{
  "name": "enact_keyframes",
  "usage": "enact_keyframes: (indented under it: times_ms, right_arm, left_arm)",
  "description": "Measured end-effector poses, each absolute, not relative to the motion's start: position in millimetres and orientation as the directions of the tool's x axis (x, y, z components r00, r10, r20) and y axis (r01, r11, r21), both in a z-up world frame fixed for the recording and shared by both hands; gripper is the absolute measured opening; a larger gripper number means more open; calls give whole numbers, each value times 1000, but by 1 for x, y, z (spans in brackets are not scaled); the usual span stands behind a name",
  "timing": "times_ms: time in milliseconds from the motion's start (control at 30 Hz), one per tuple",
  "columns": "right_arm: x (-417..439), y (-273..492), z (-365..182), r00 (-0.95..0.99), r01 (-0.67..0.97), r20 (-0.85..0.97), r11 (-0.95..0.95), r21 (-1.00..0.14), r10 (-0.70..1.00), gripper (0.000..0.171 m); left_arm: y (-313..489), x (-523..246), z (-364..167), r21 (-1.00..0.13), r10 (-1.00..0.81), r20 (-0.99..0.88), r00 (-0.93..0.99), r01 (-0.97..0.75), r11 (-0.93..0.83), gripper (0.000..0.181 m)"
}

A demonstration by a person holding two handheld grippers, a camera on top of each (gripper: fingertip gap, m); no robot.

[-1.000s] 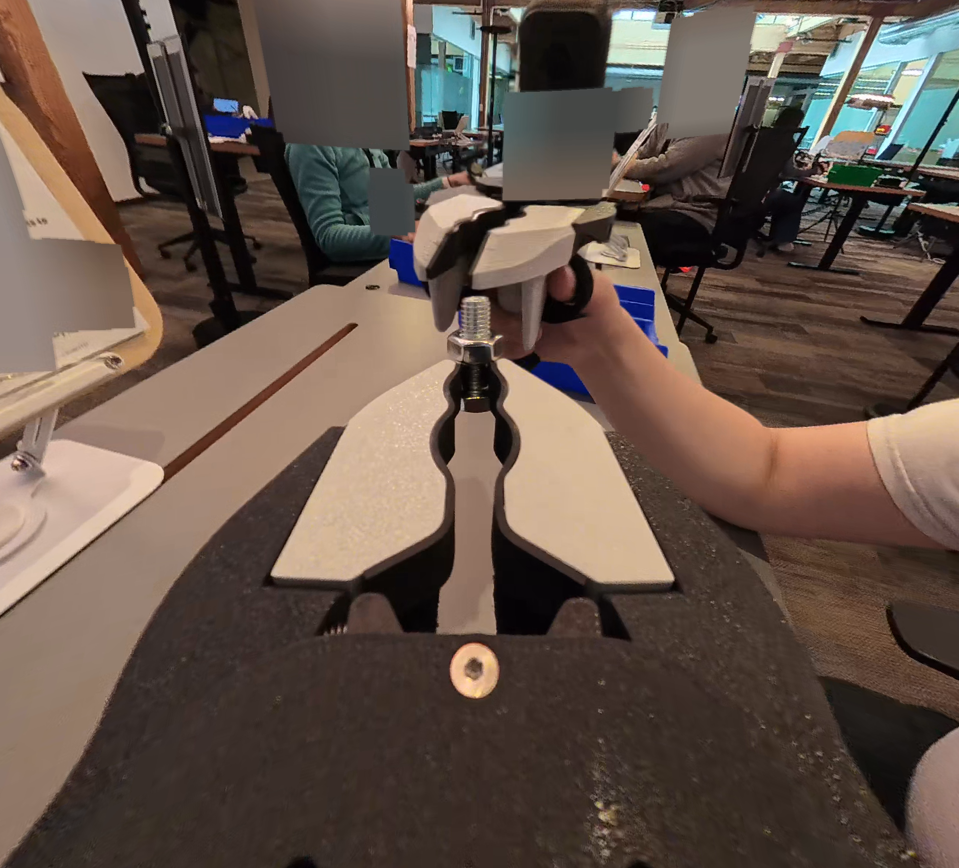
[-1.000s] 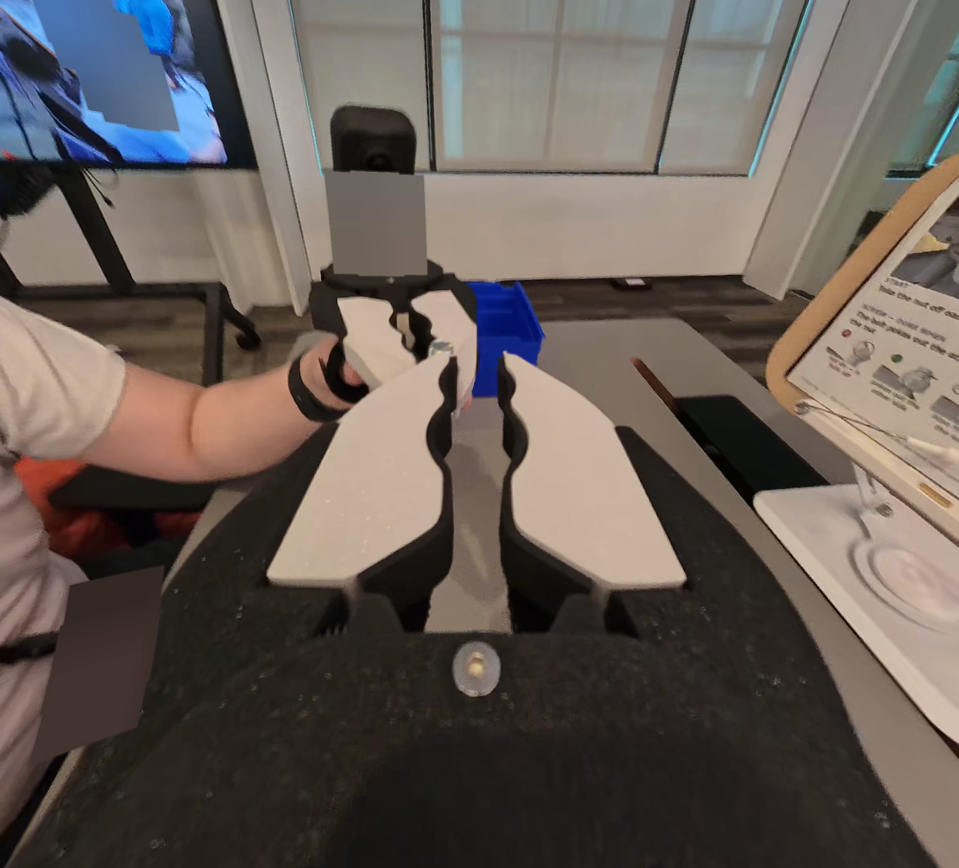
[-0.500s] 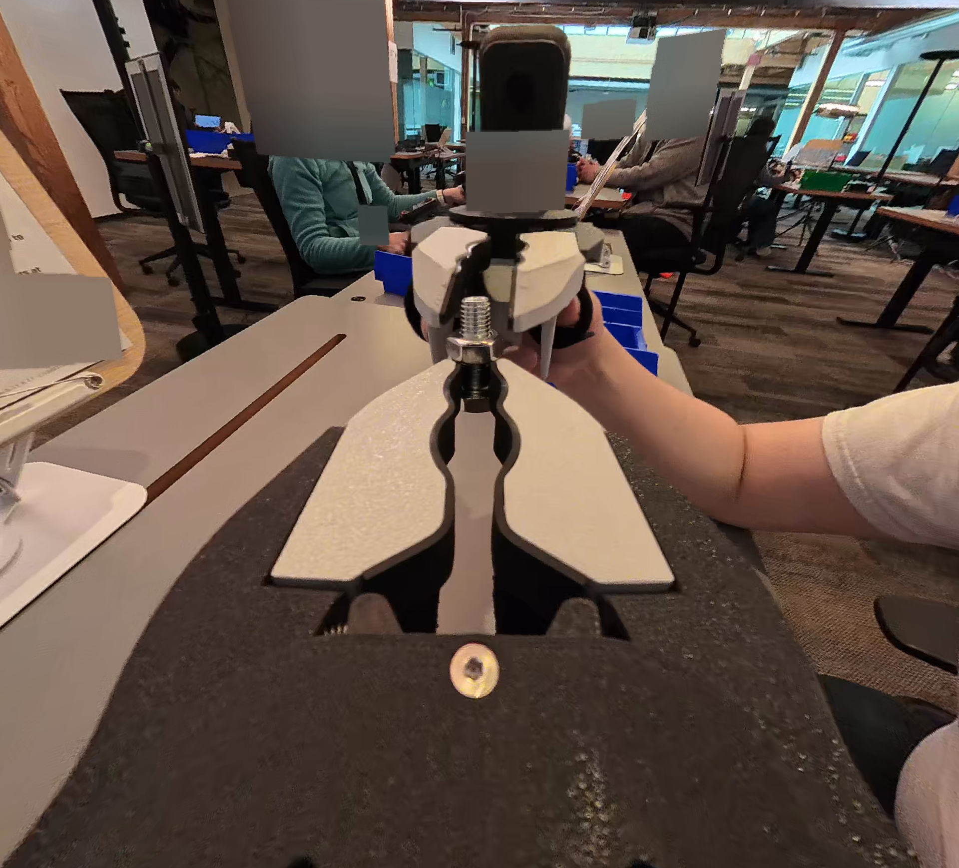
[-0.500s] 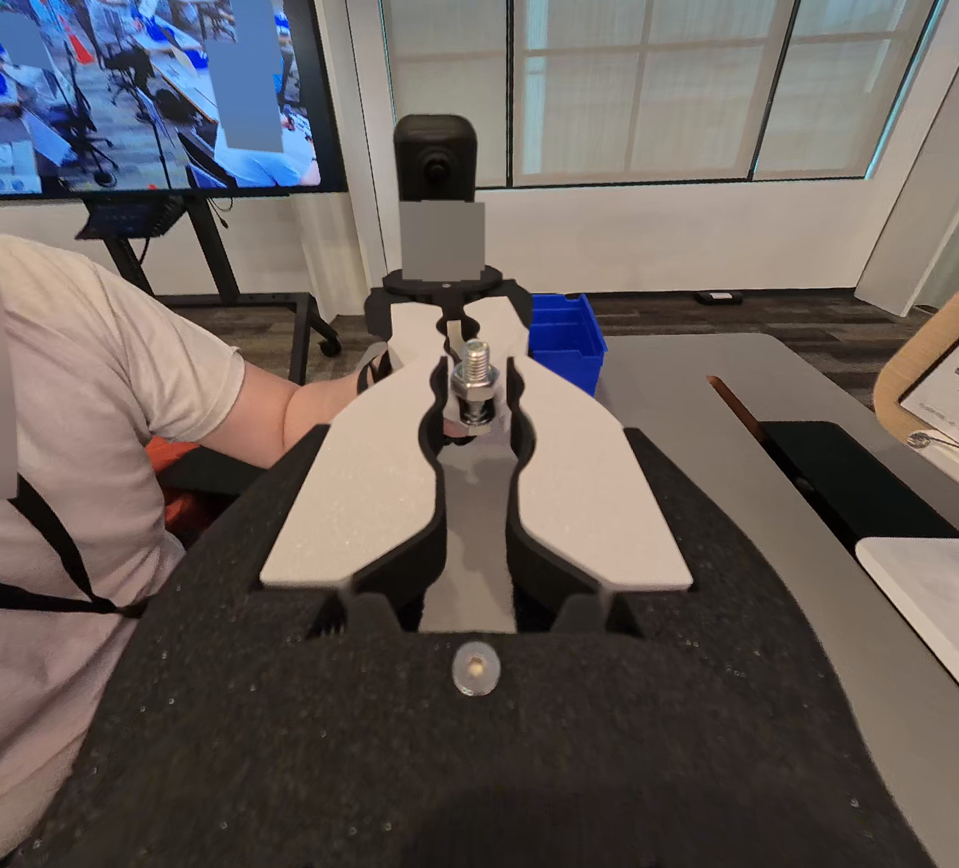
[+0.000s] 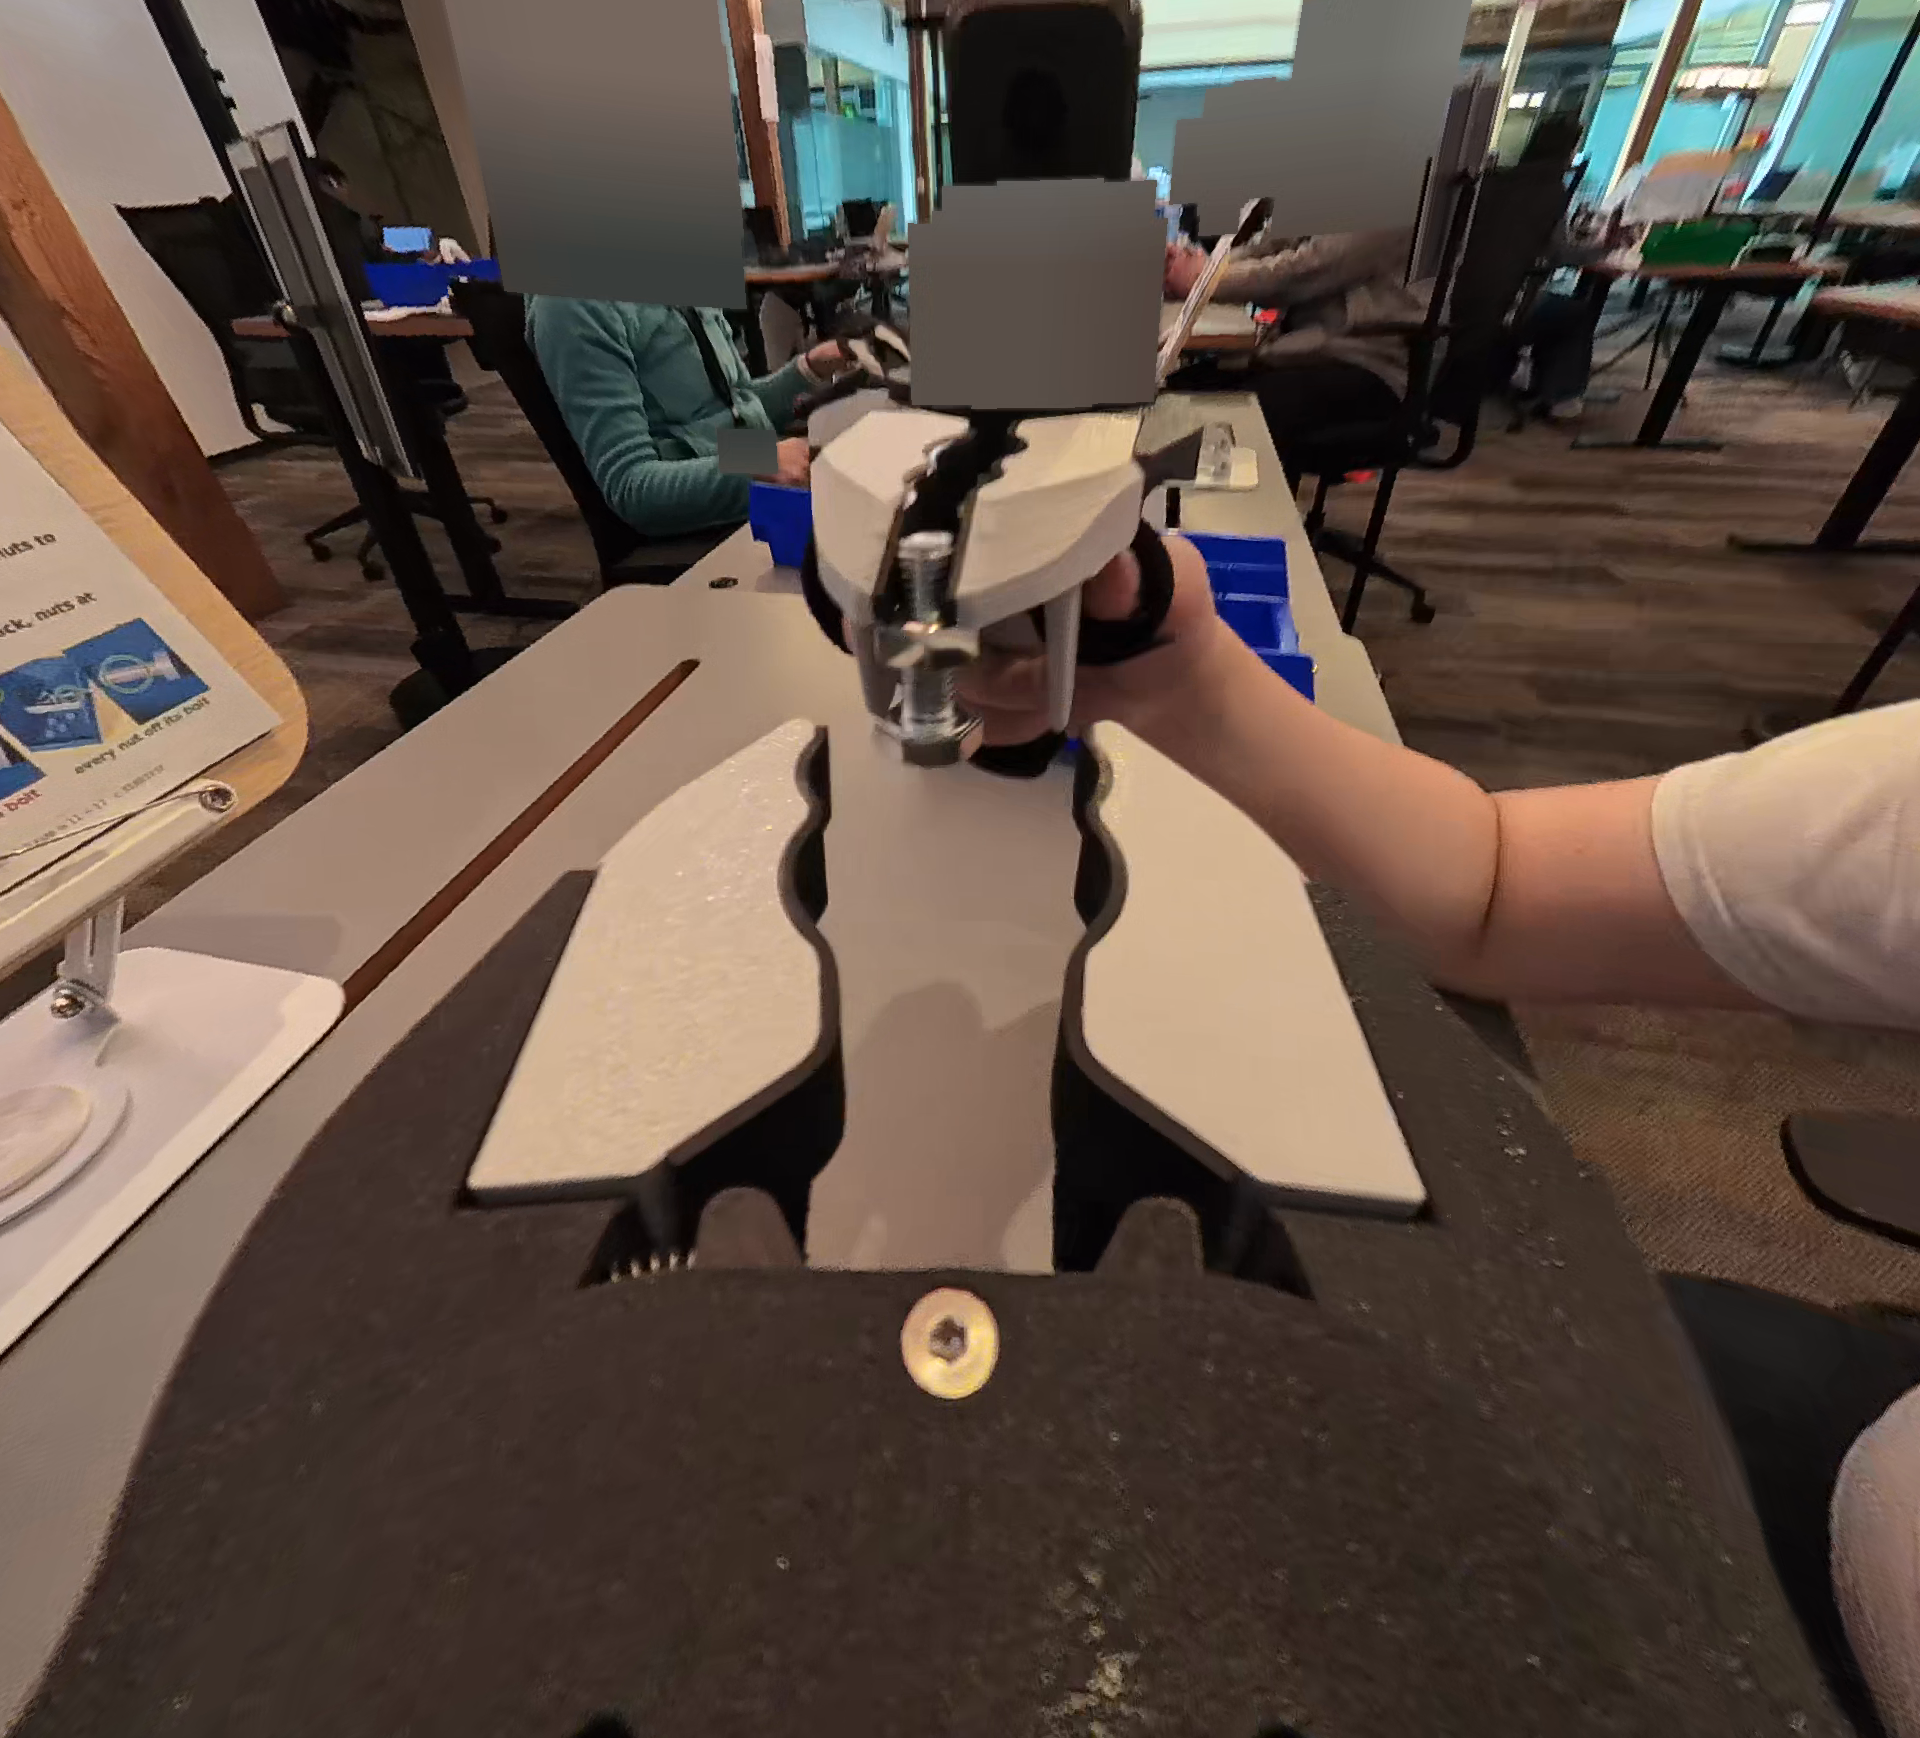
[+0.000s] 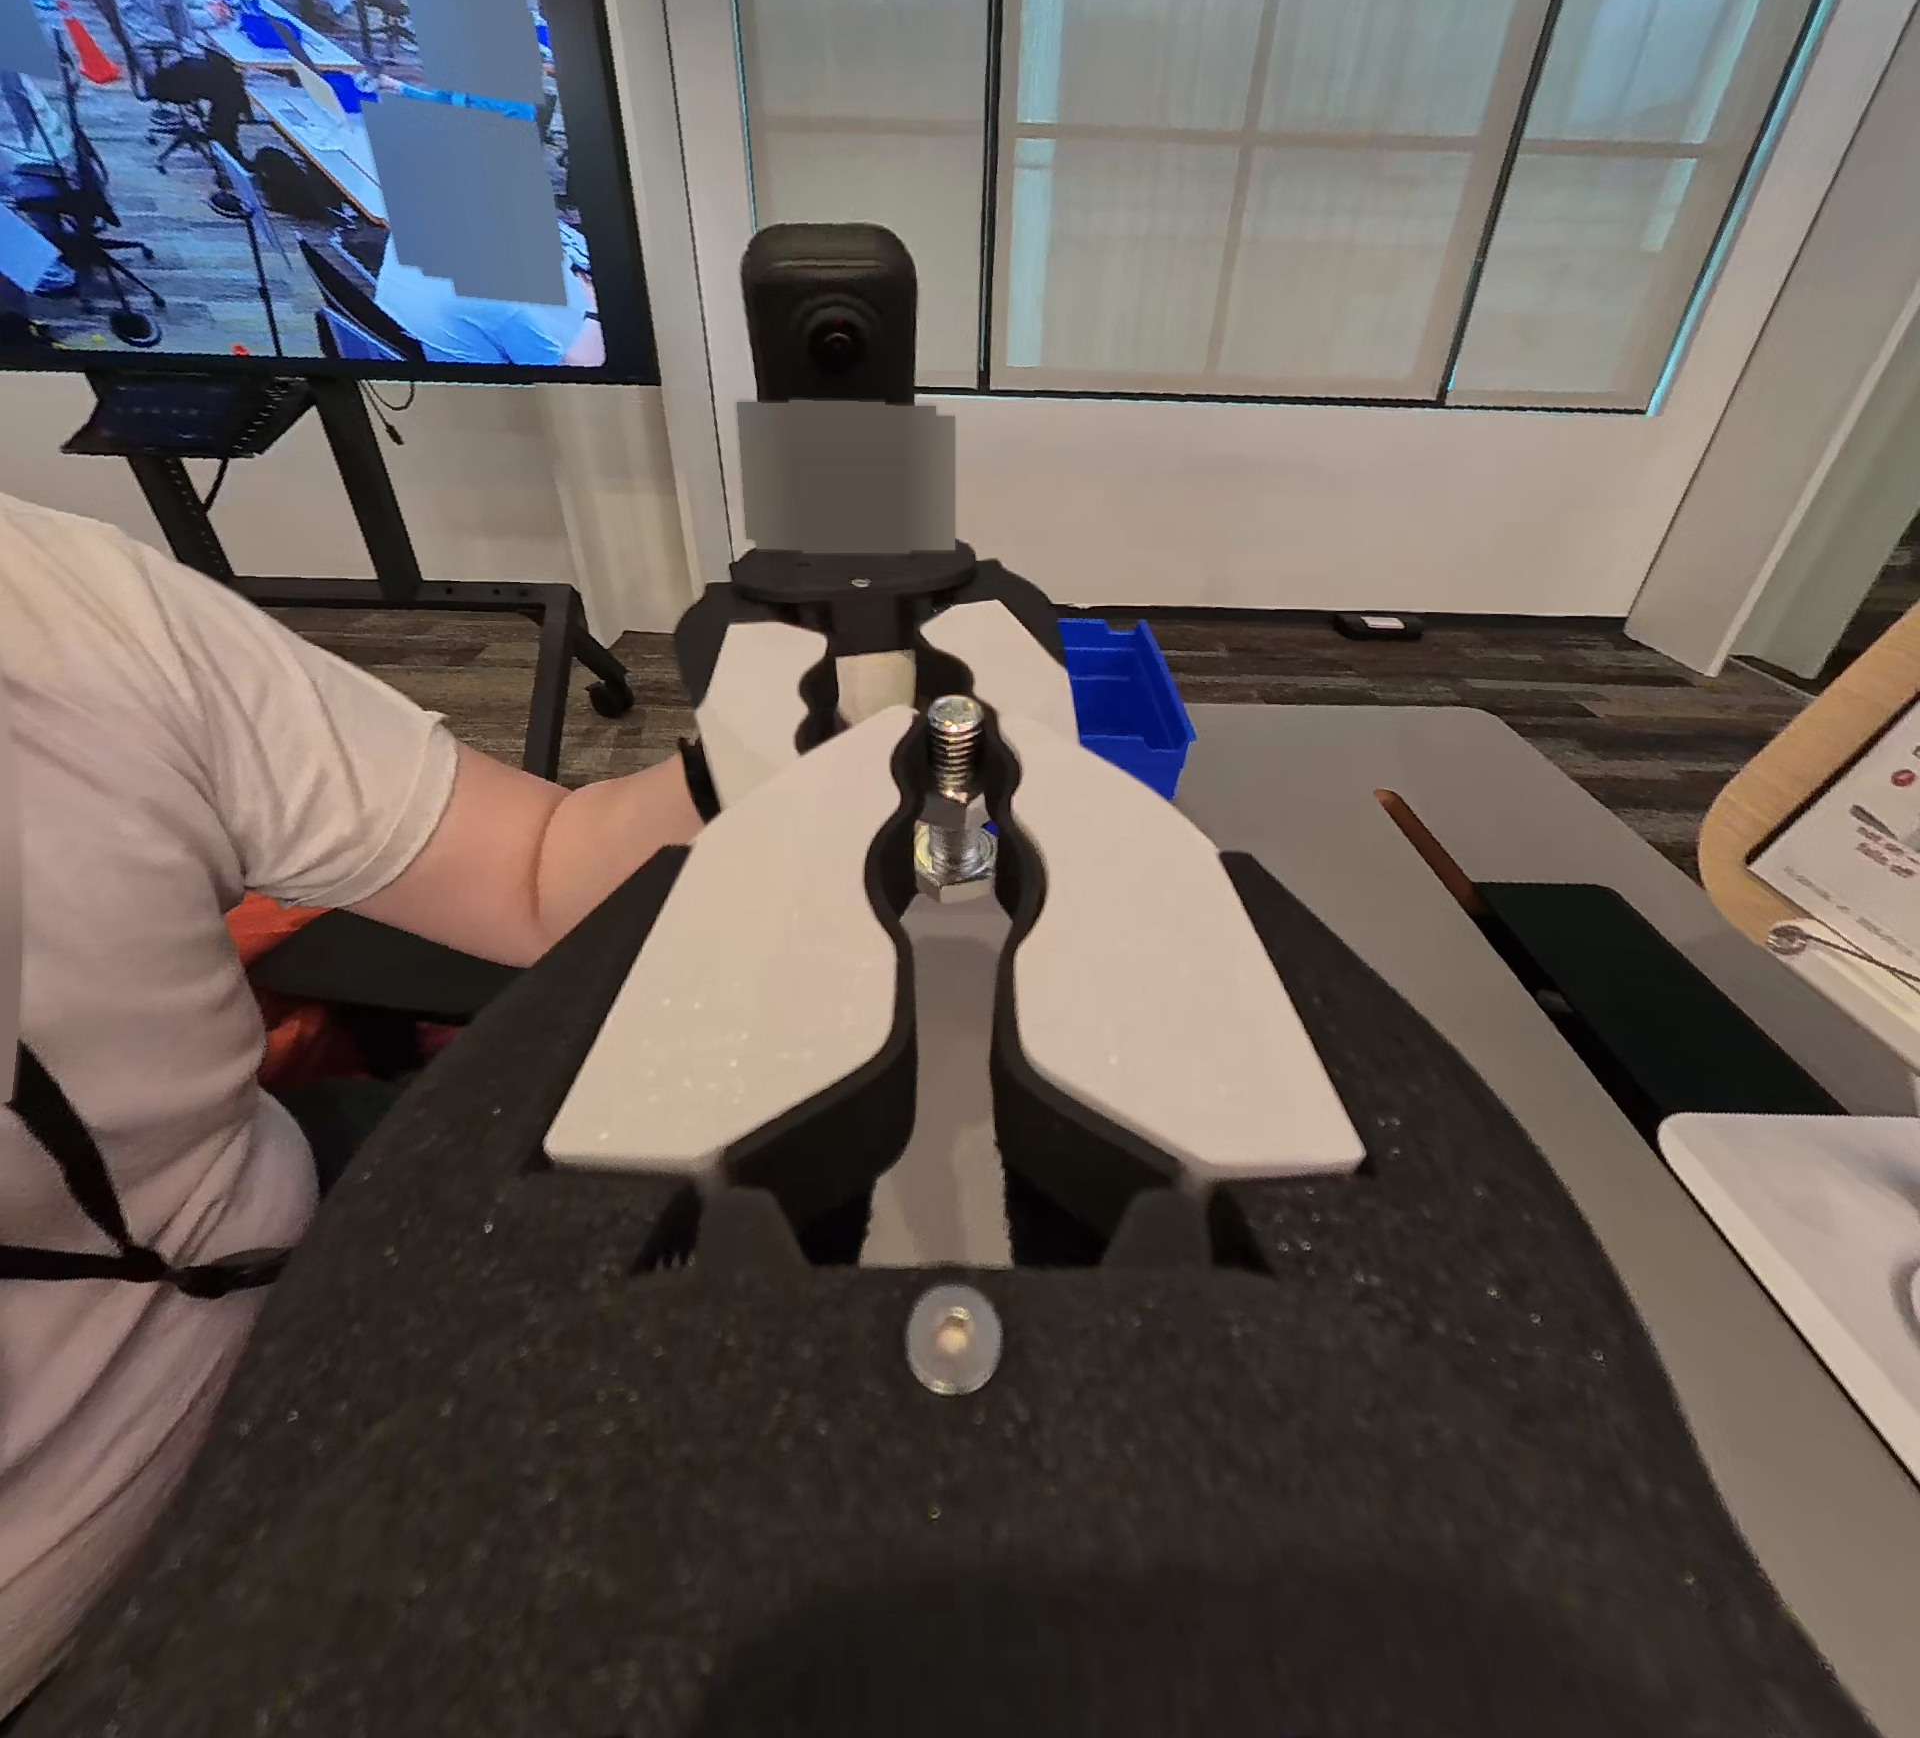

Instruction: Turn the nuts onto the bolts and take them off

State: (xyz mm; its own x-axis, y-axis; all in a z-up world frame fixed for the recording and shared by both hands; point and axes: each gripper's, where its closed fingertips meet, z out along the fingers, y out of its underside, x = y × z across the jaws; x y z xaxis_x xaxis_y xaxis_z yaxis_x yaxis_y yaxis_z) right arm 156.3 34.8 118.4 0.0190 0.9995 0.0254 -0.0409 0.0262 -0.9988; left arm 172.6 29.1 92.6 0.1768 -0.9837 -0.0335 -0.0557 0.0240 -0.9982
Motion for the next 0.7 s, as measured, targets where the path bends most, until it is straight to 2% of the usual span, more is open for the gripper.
enact_keyframes:
  times_ms: [233, 567, 700]
  right_arm:
    - [156, 21, 115, -38, -1, 107, 107, -994, 994, 9]
    - [153, 3, 112, -134, 11, 149, 152, -988, 980, 9]
    - [150, -1, 109, -151, 21, 159, 164, -986, 976, 9]
  left_arm:
    - [29, 177, 84, -995, -985, -43, 168, -91, 27, 45]
    - [11, 184, 79, -988, -991, -104, 79, -118, 94, 33]
    - [6, 185, 80, -985, -989, -132, 61, -117, 125, 23]
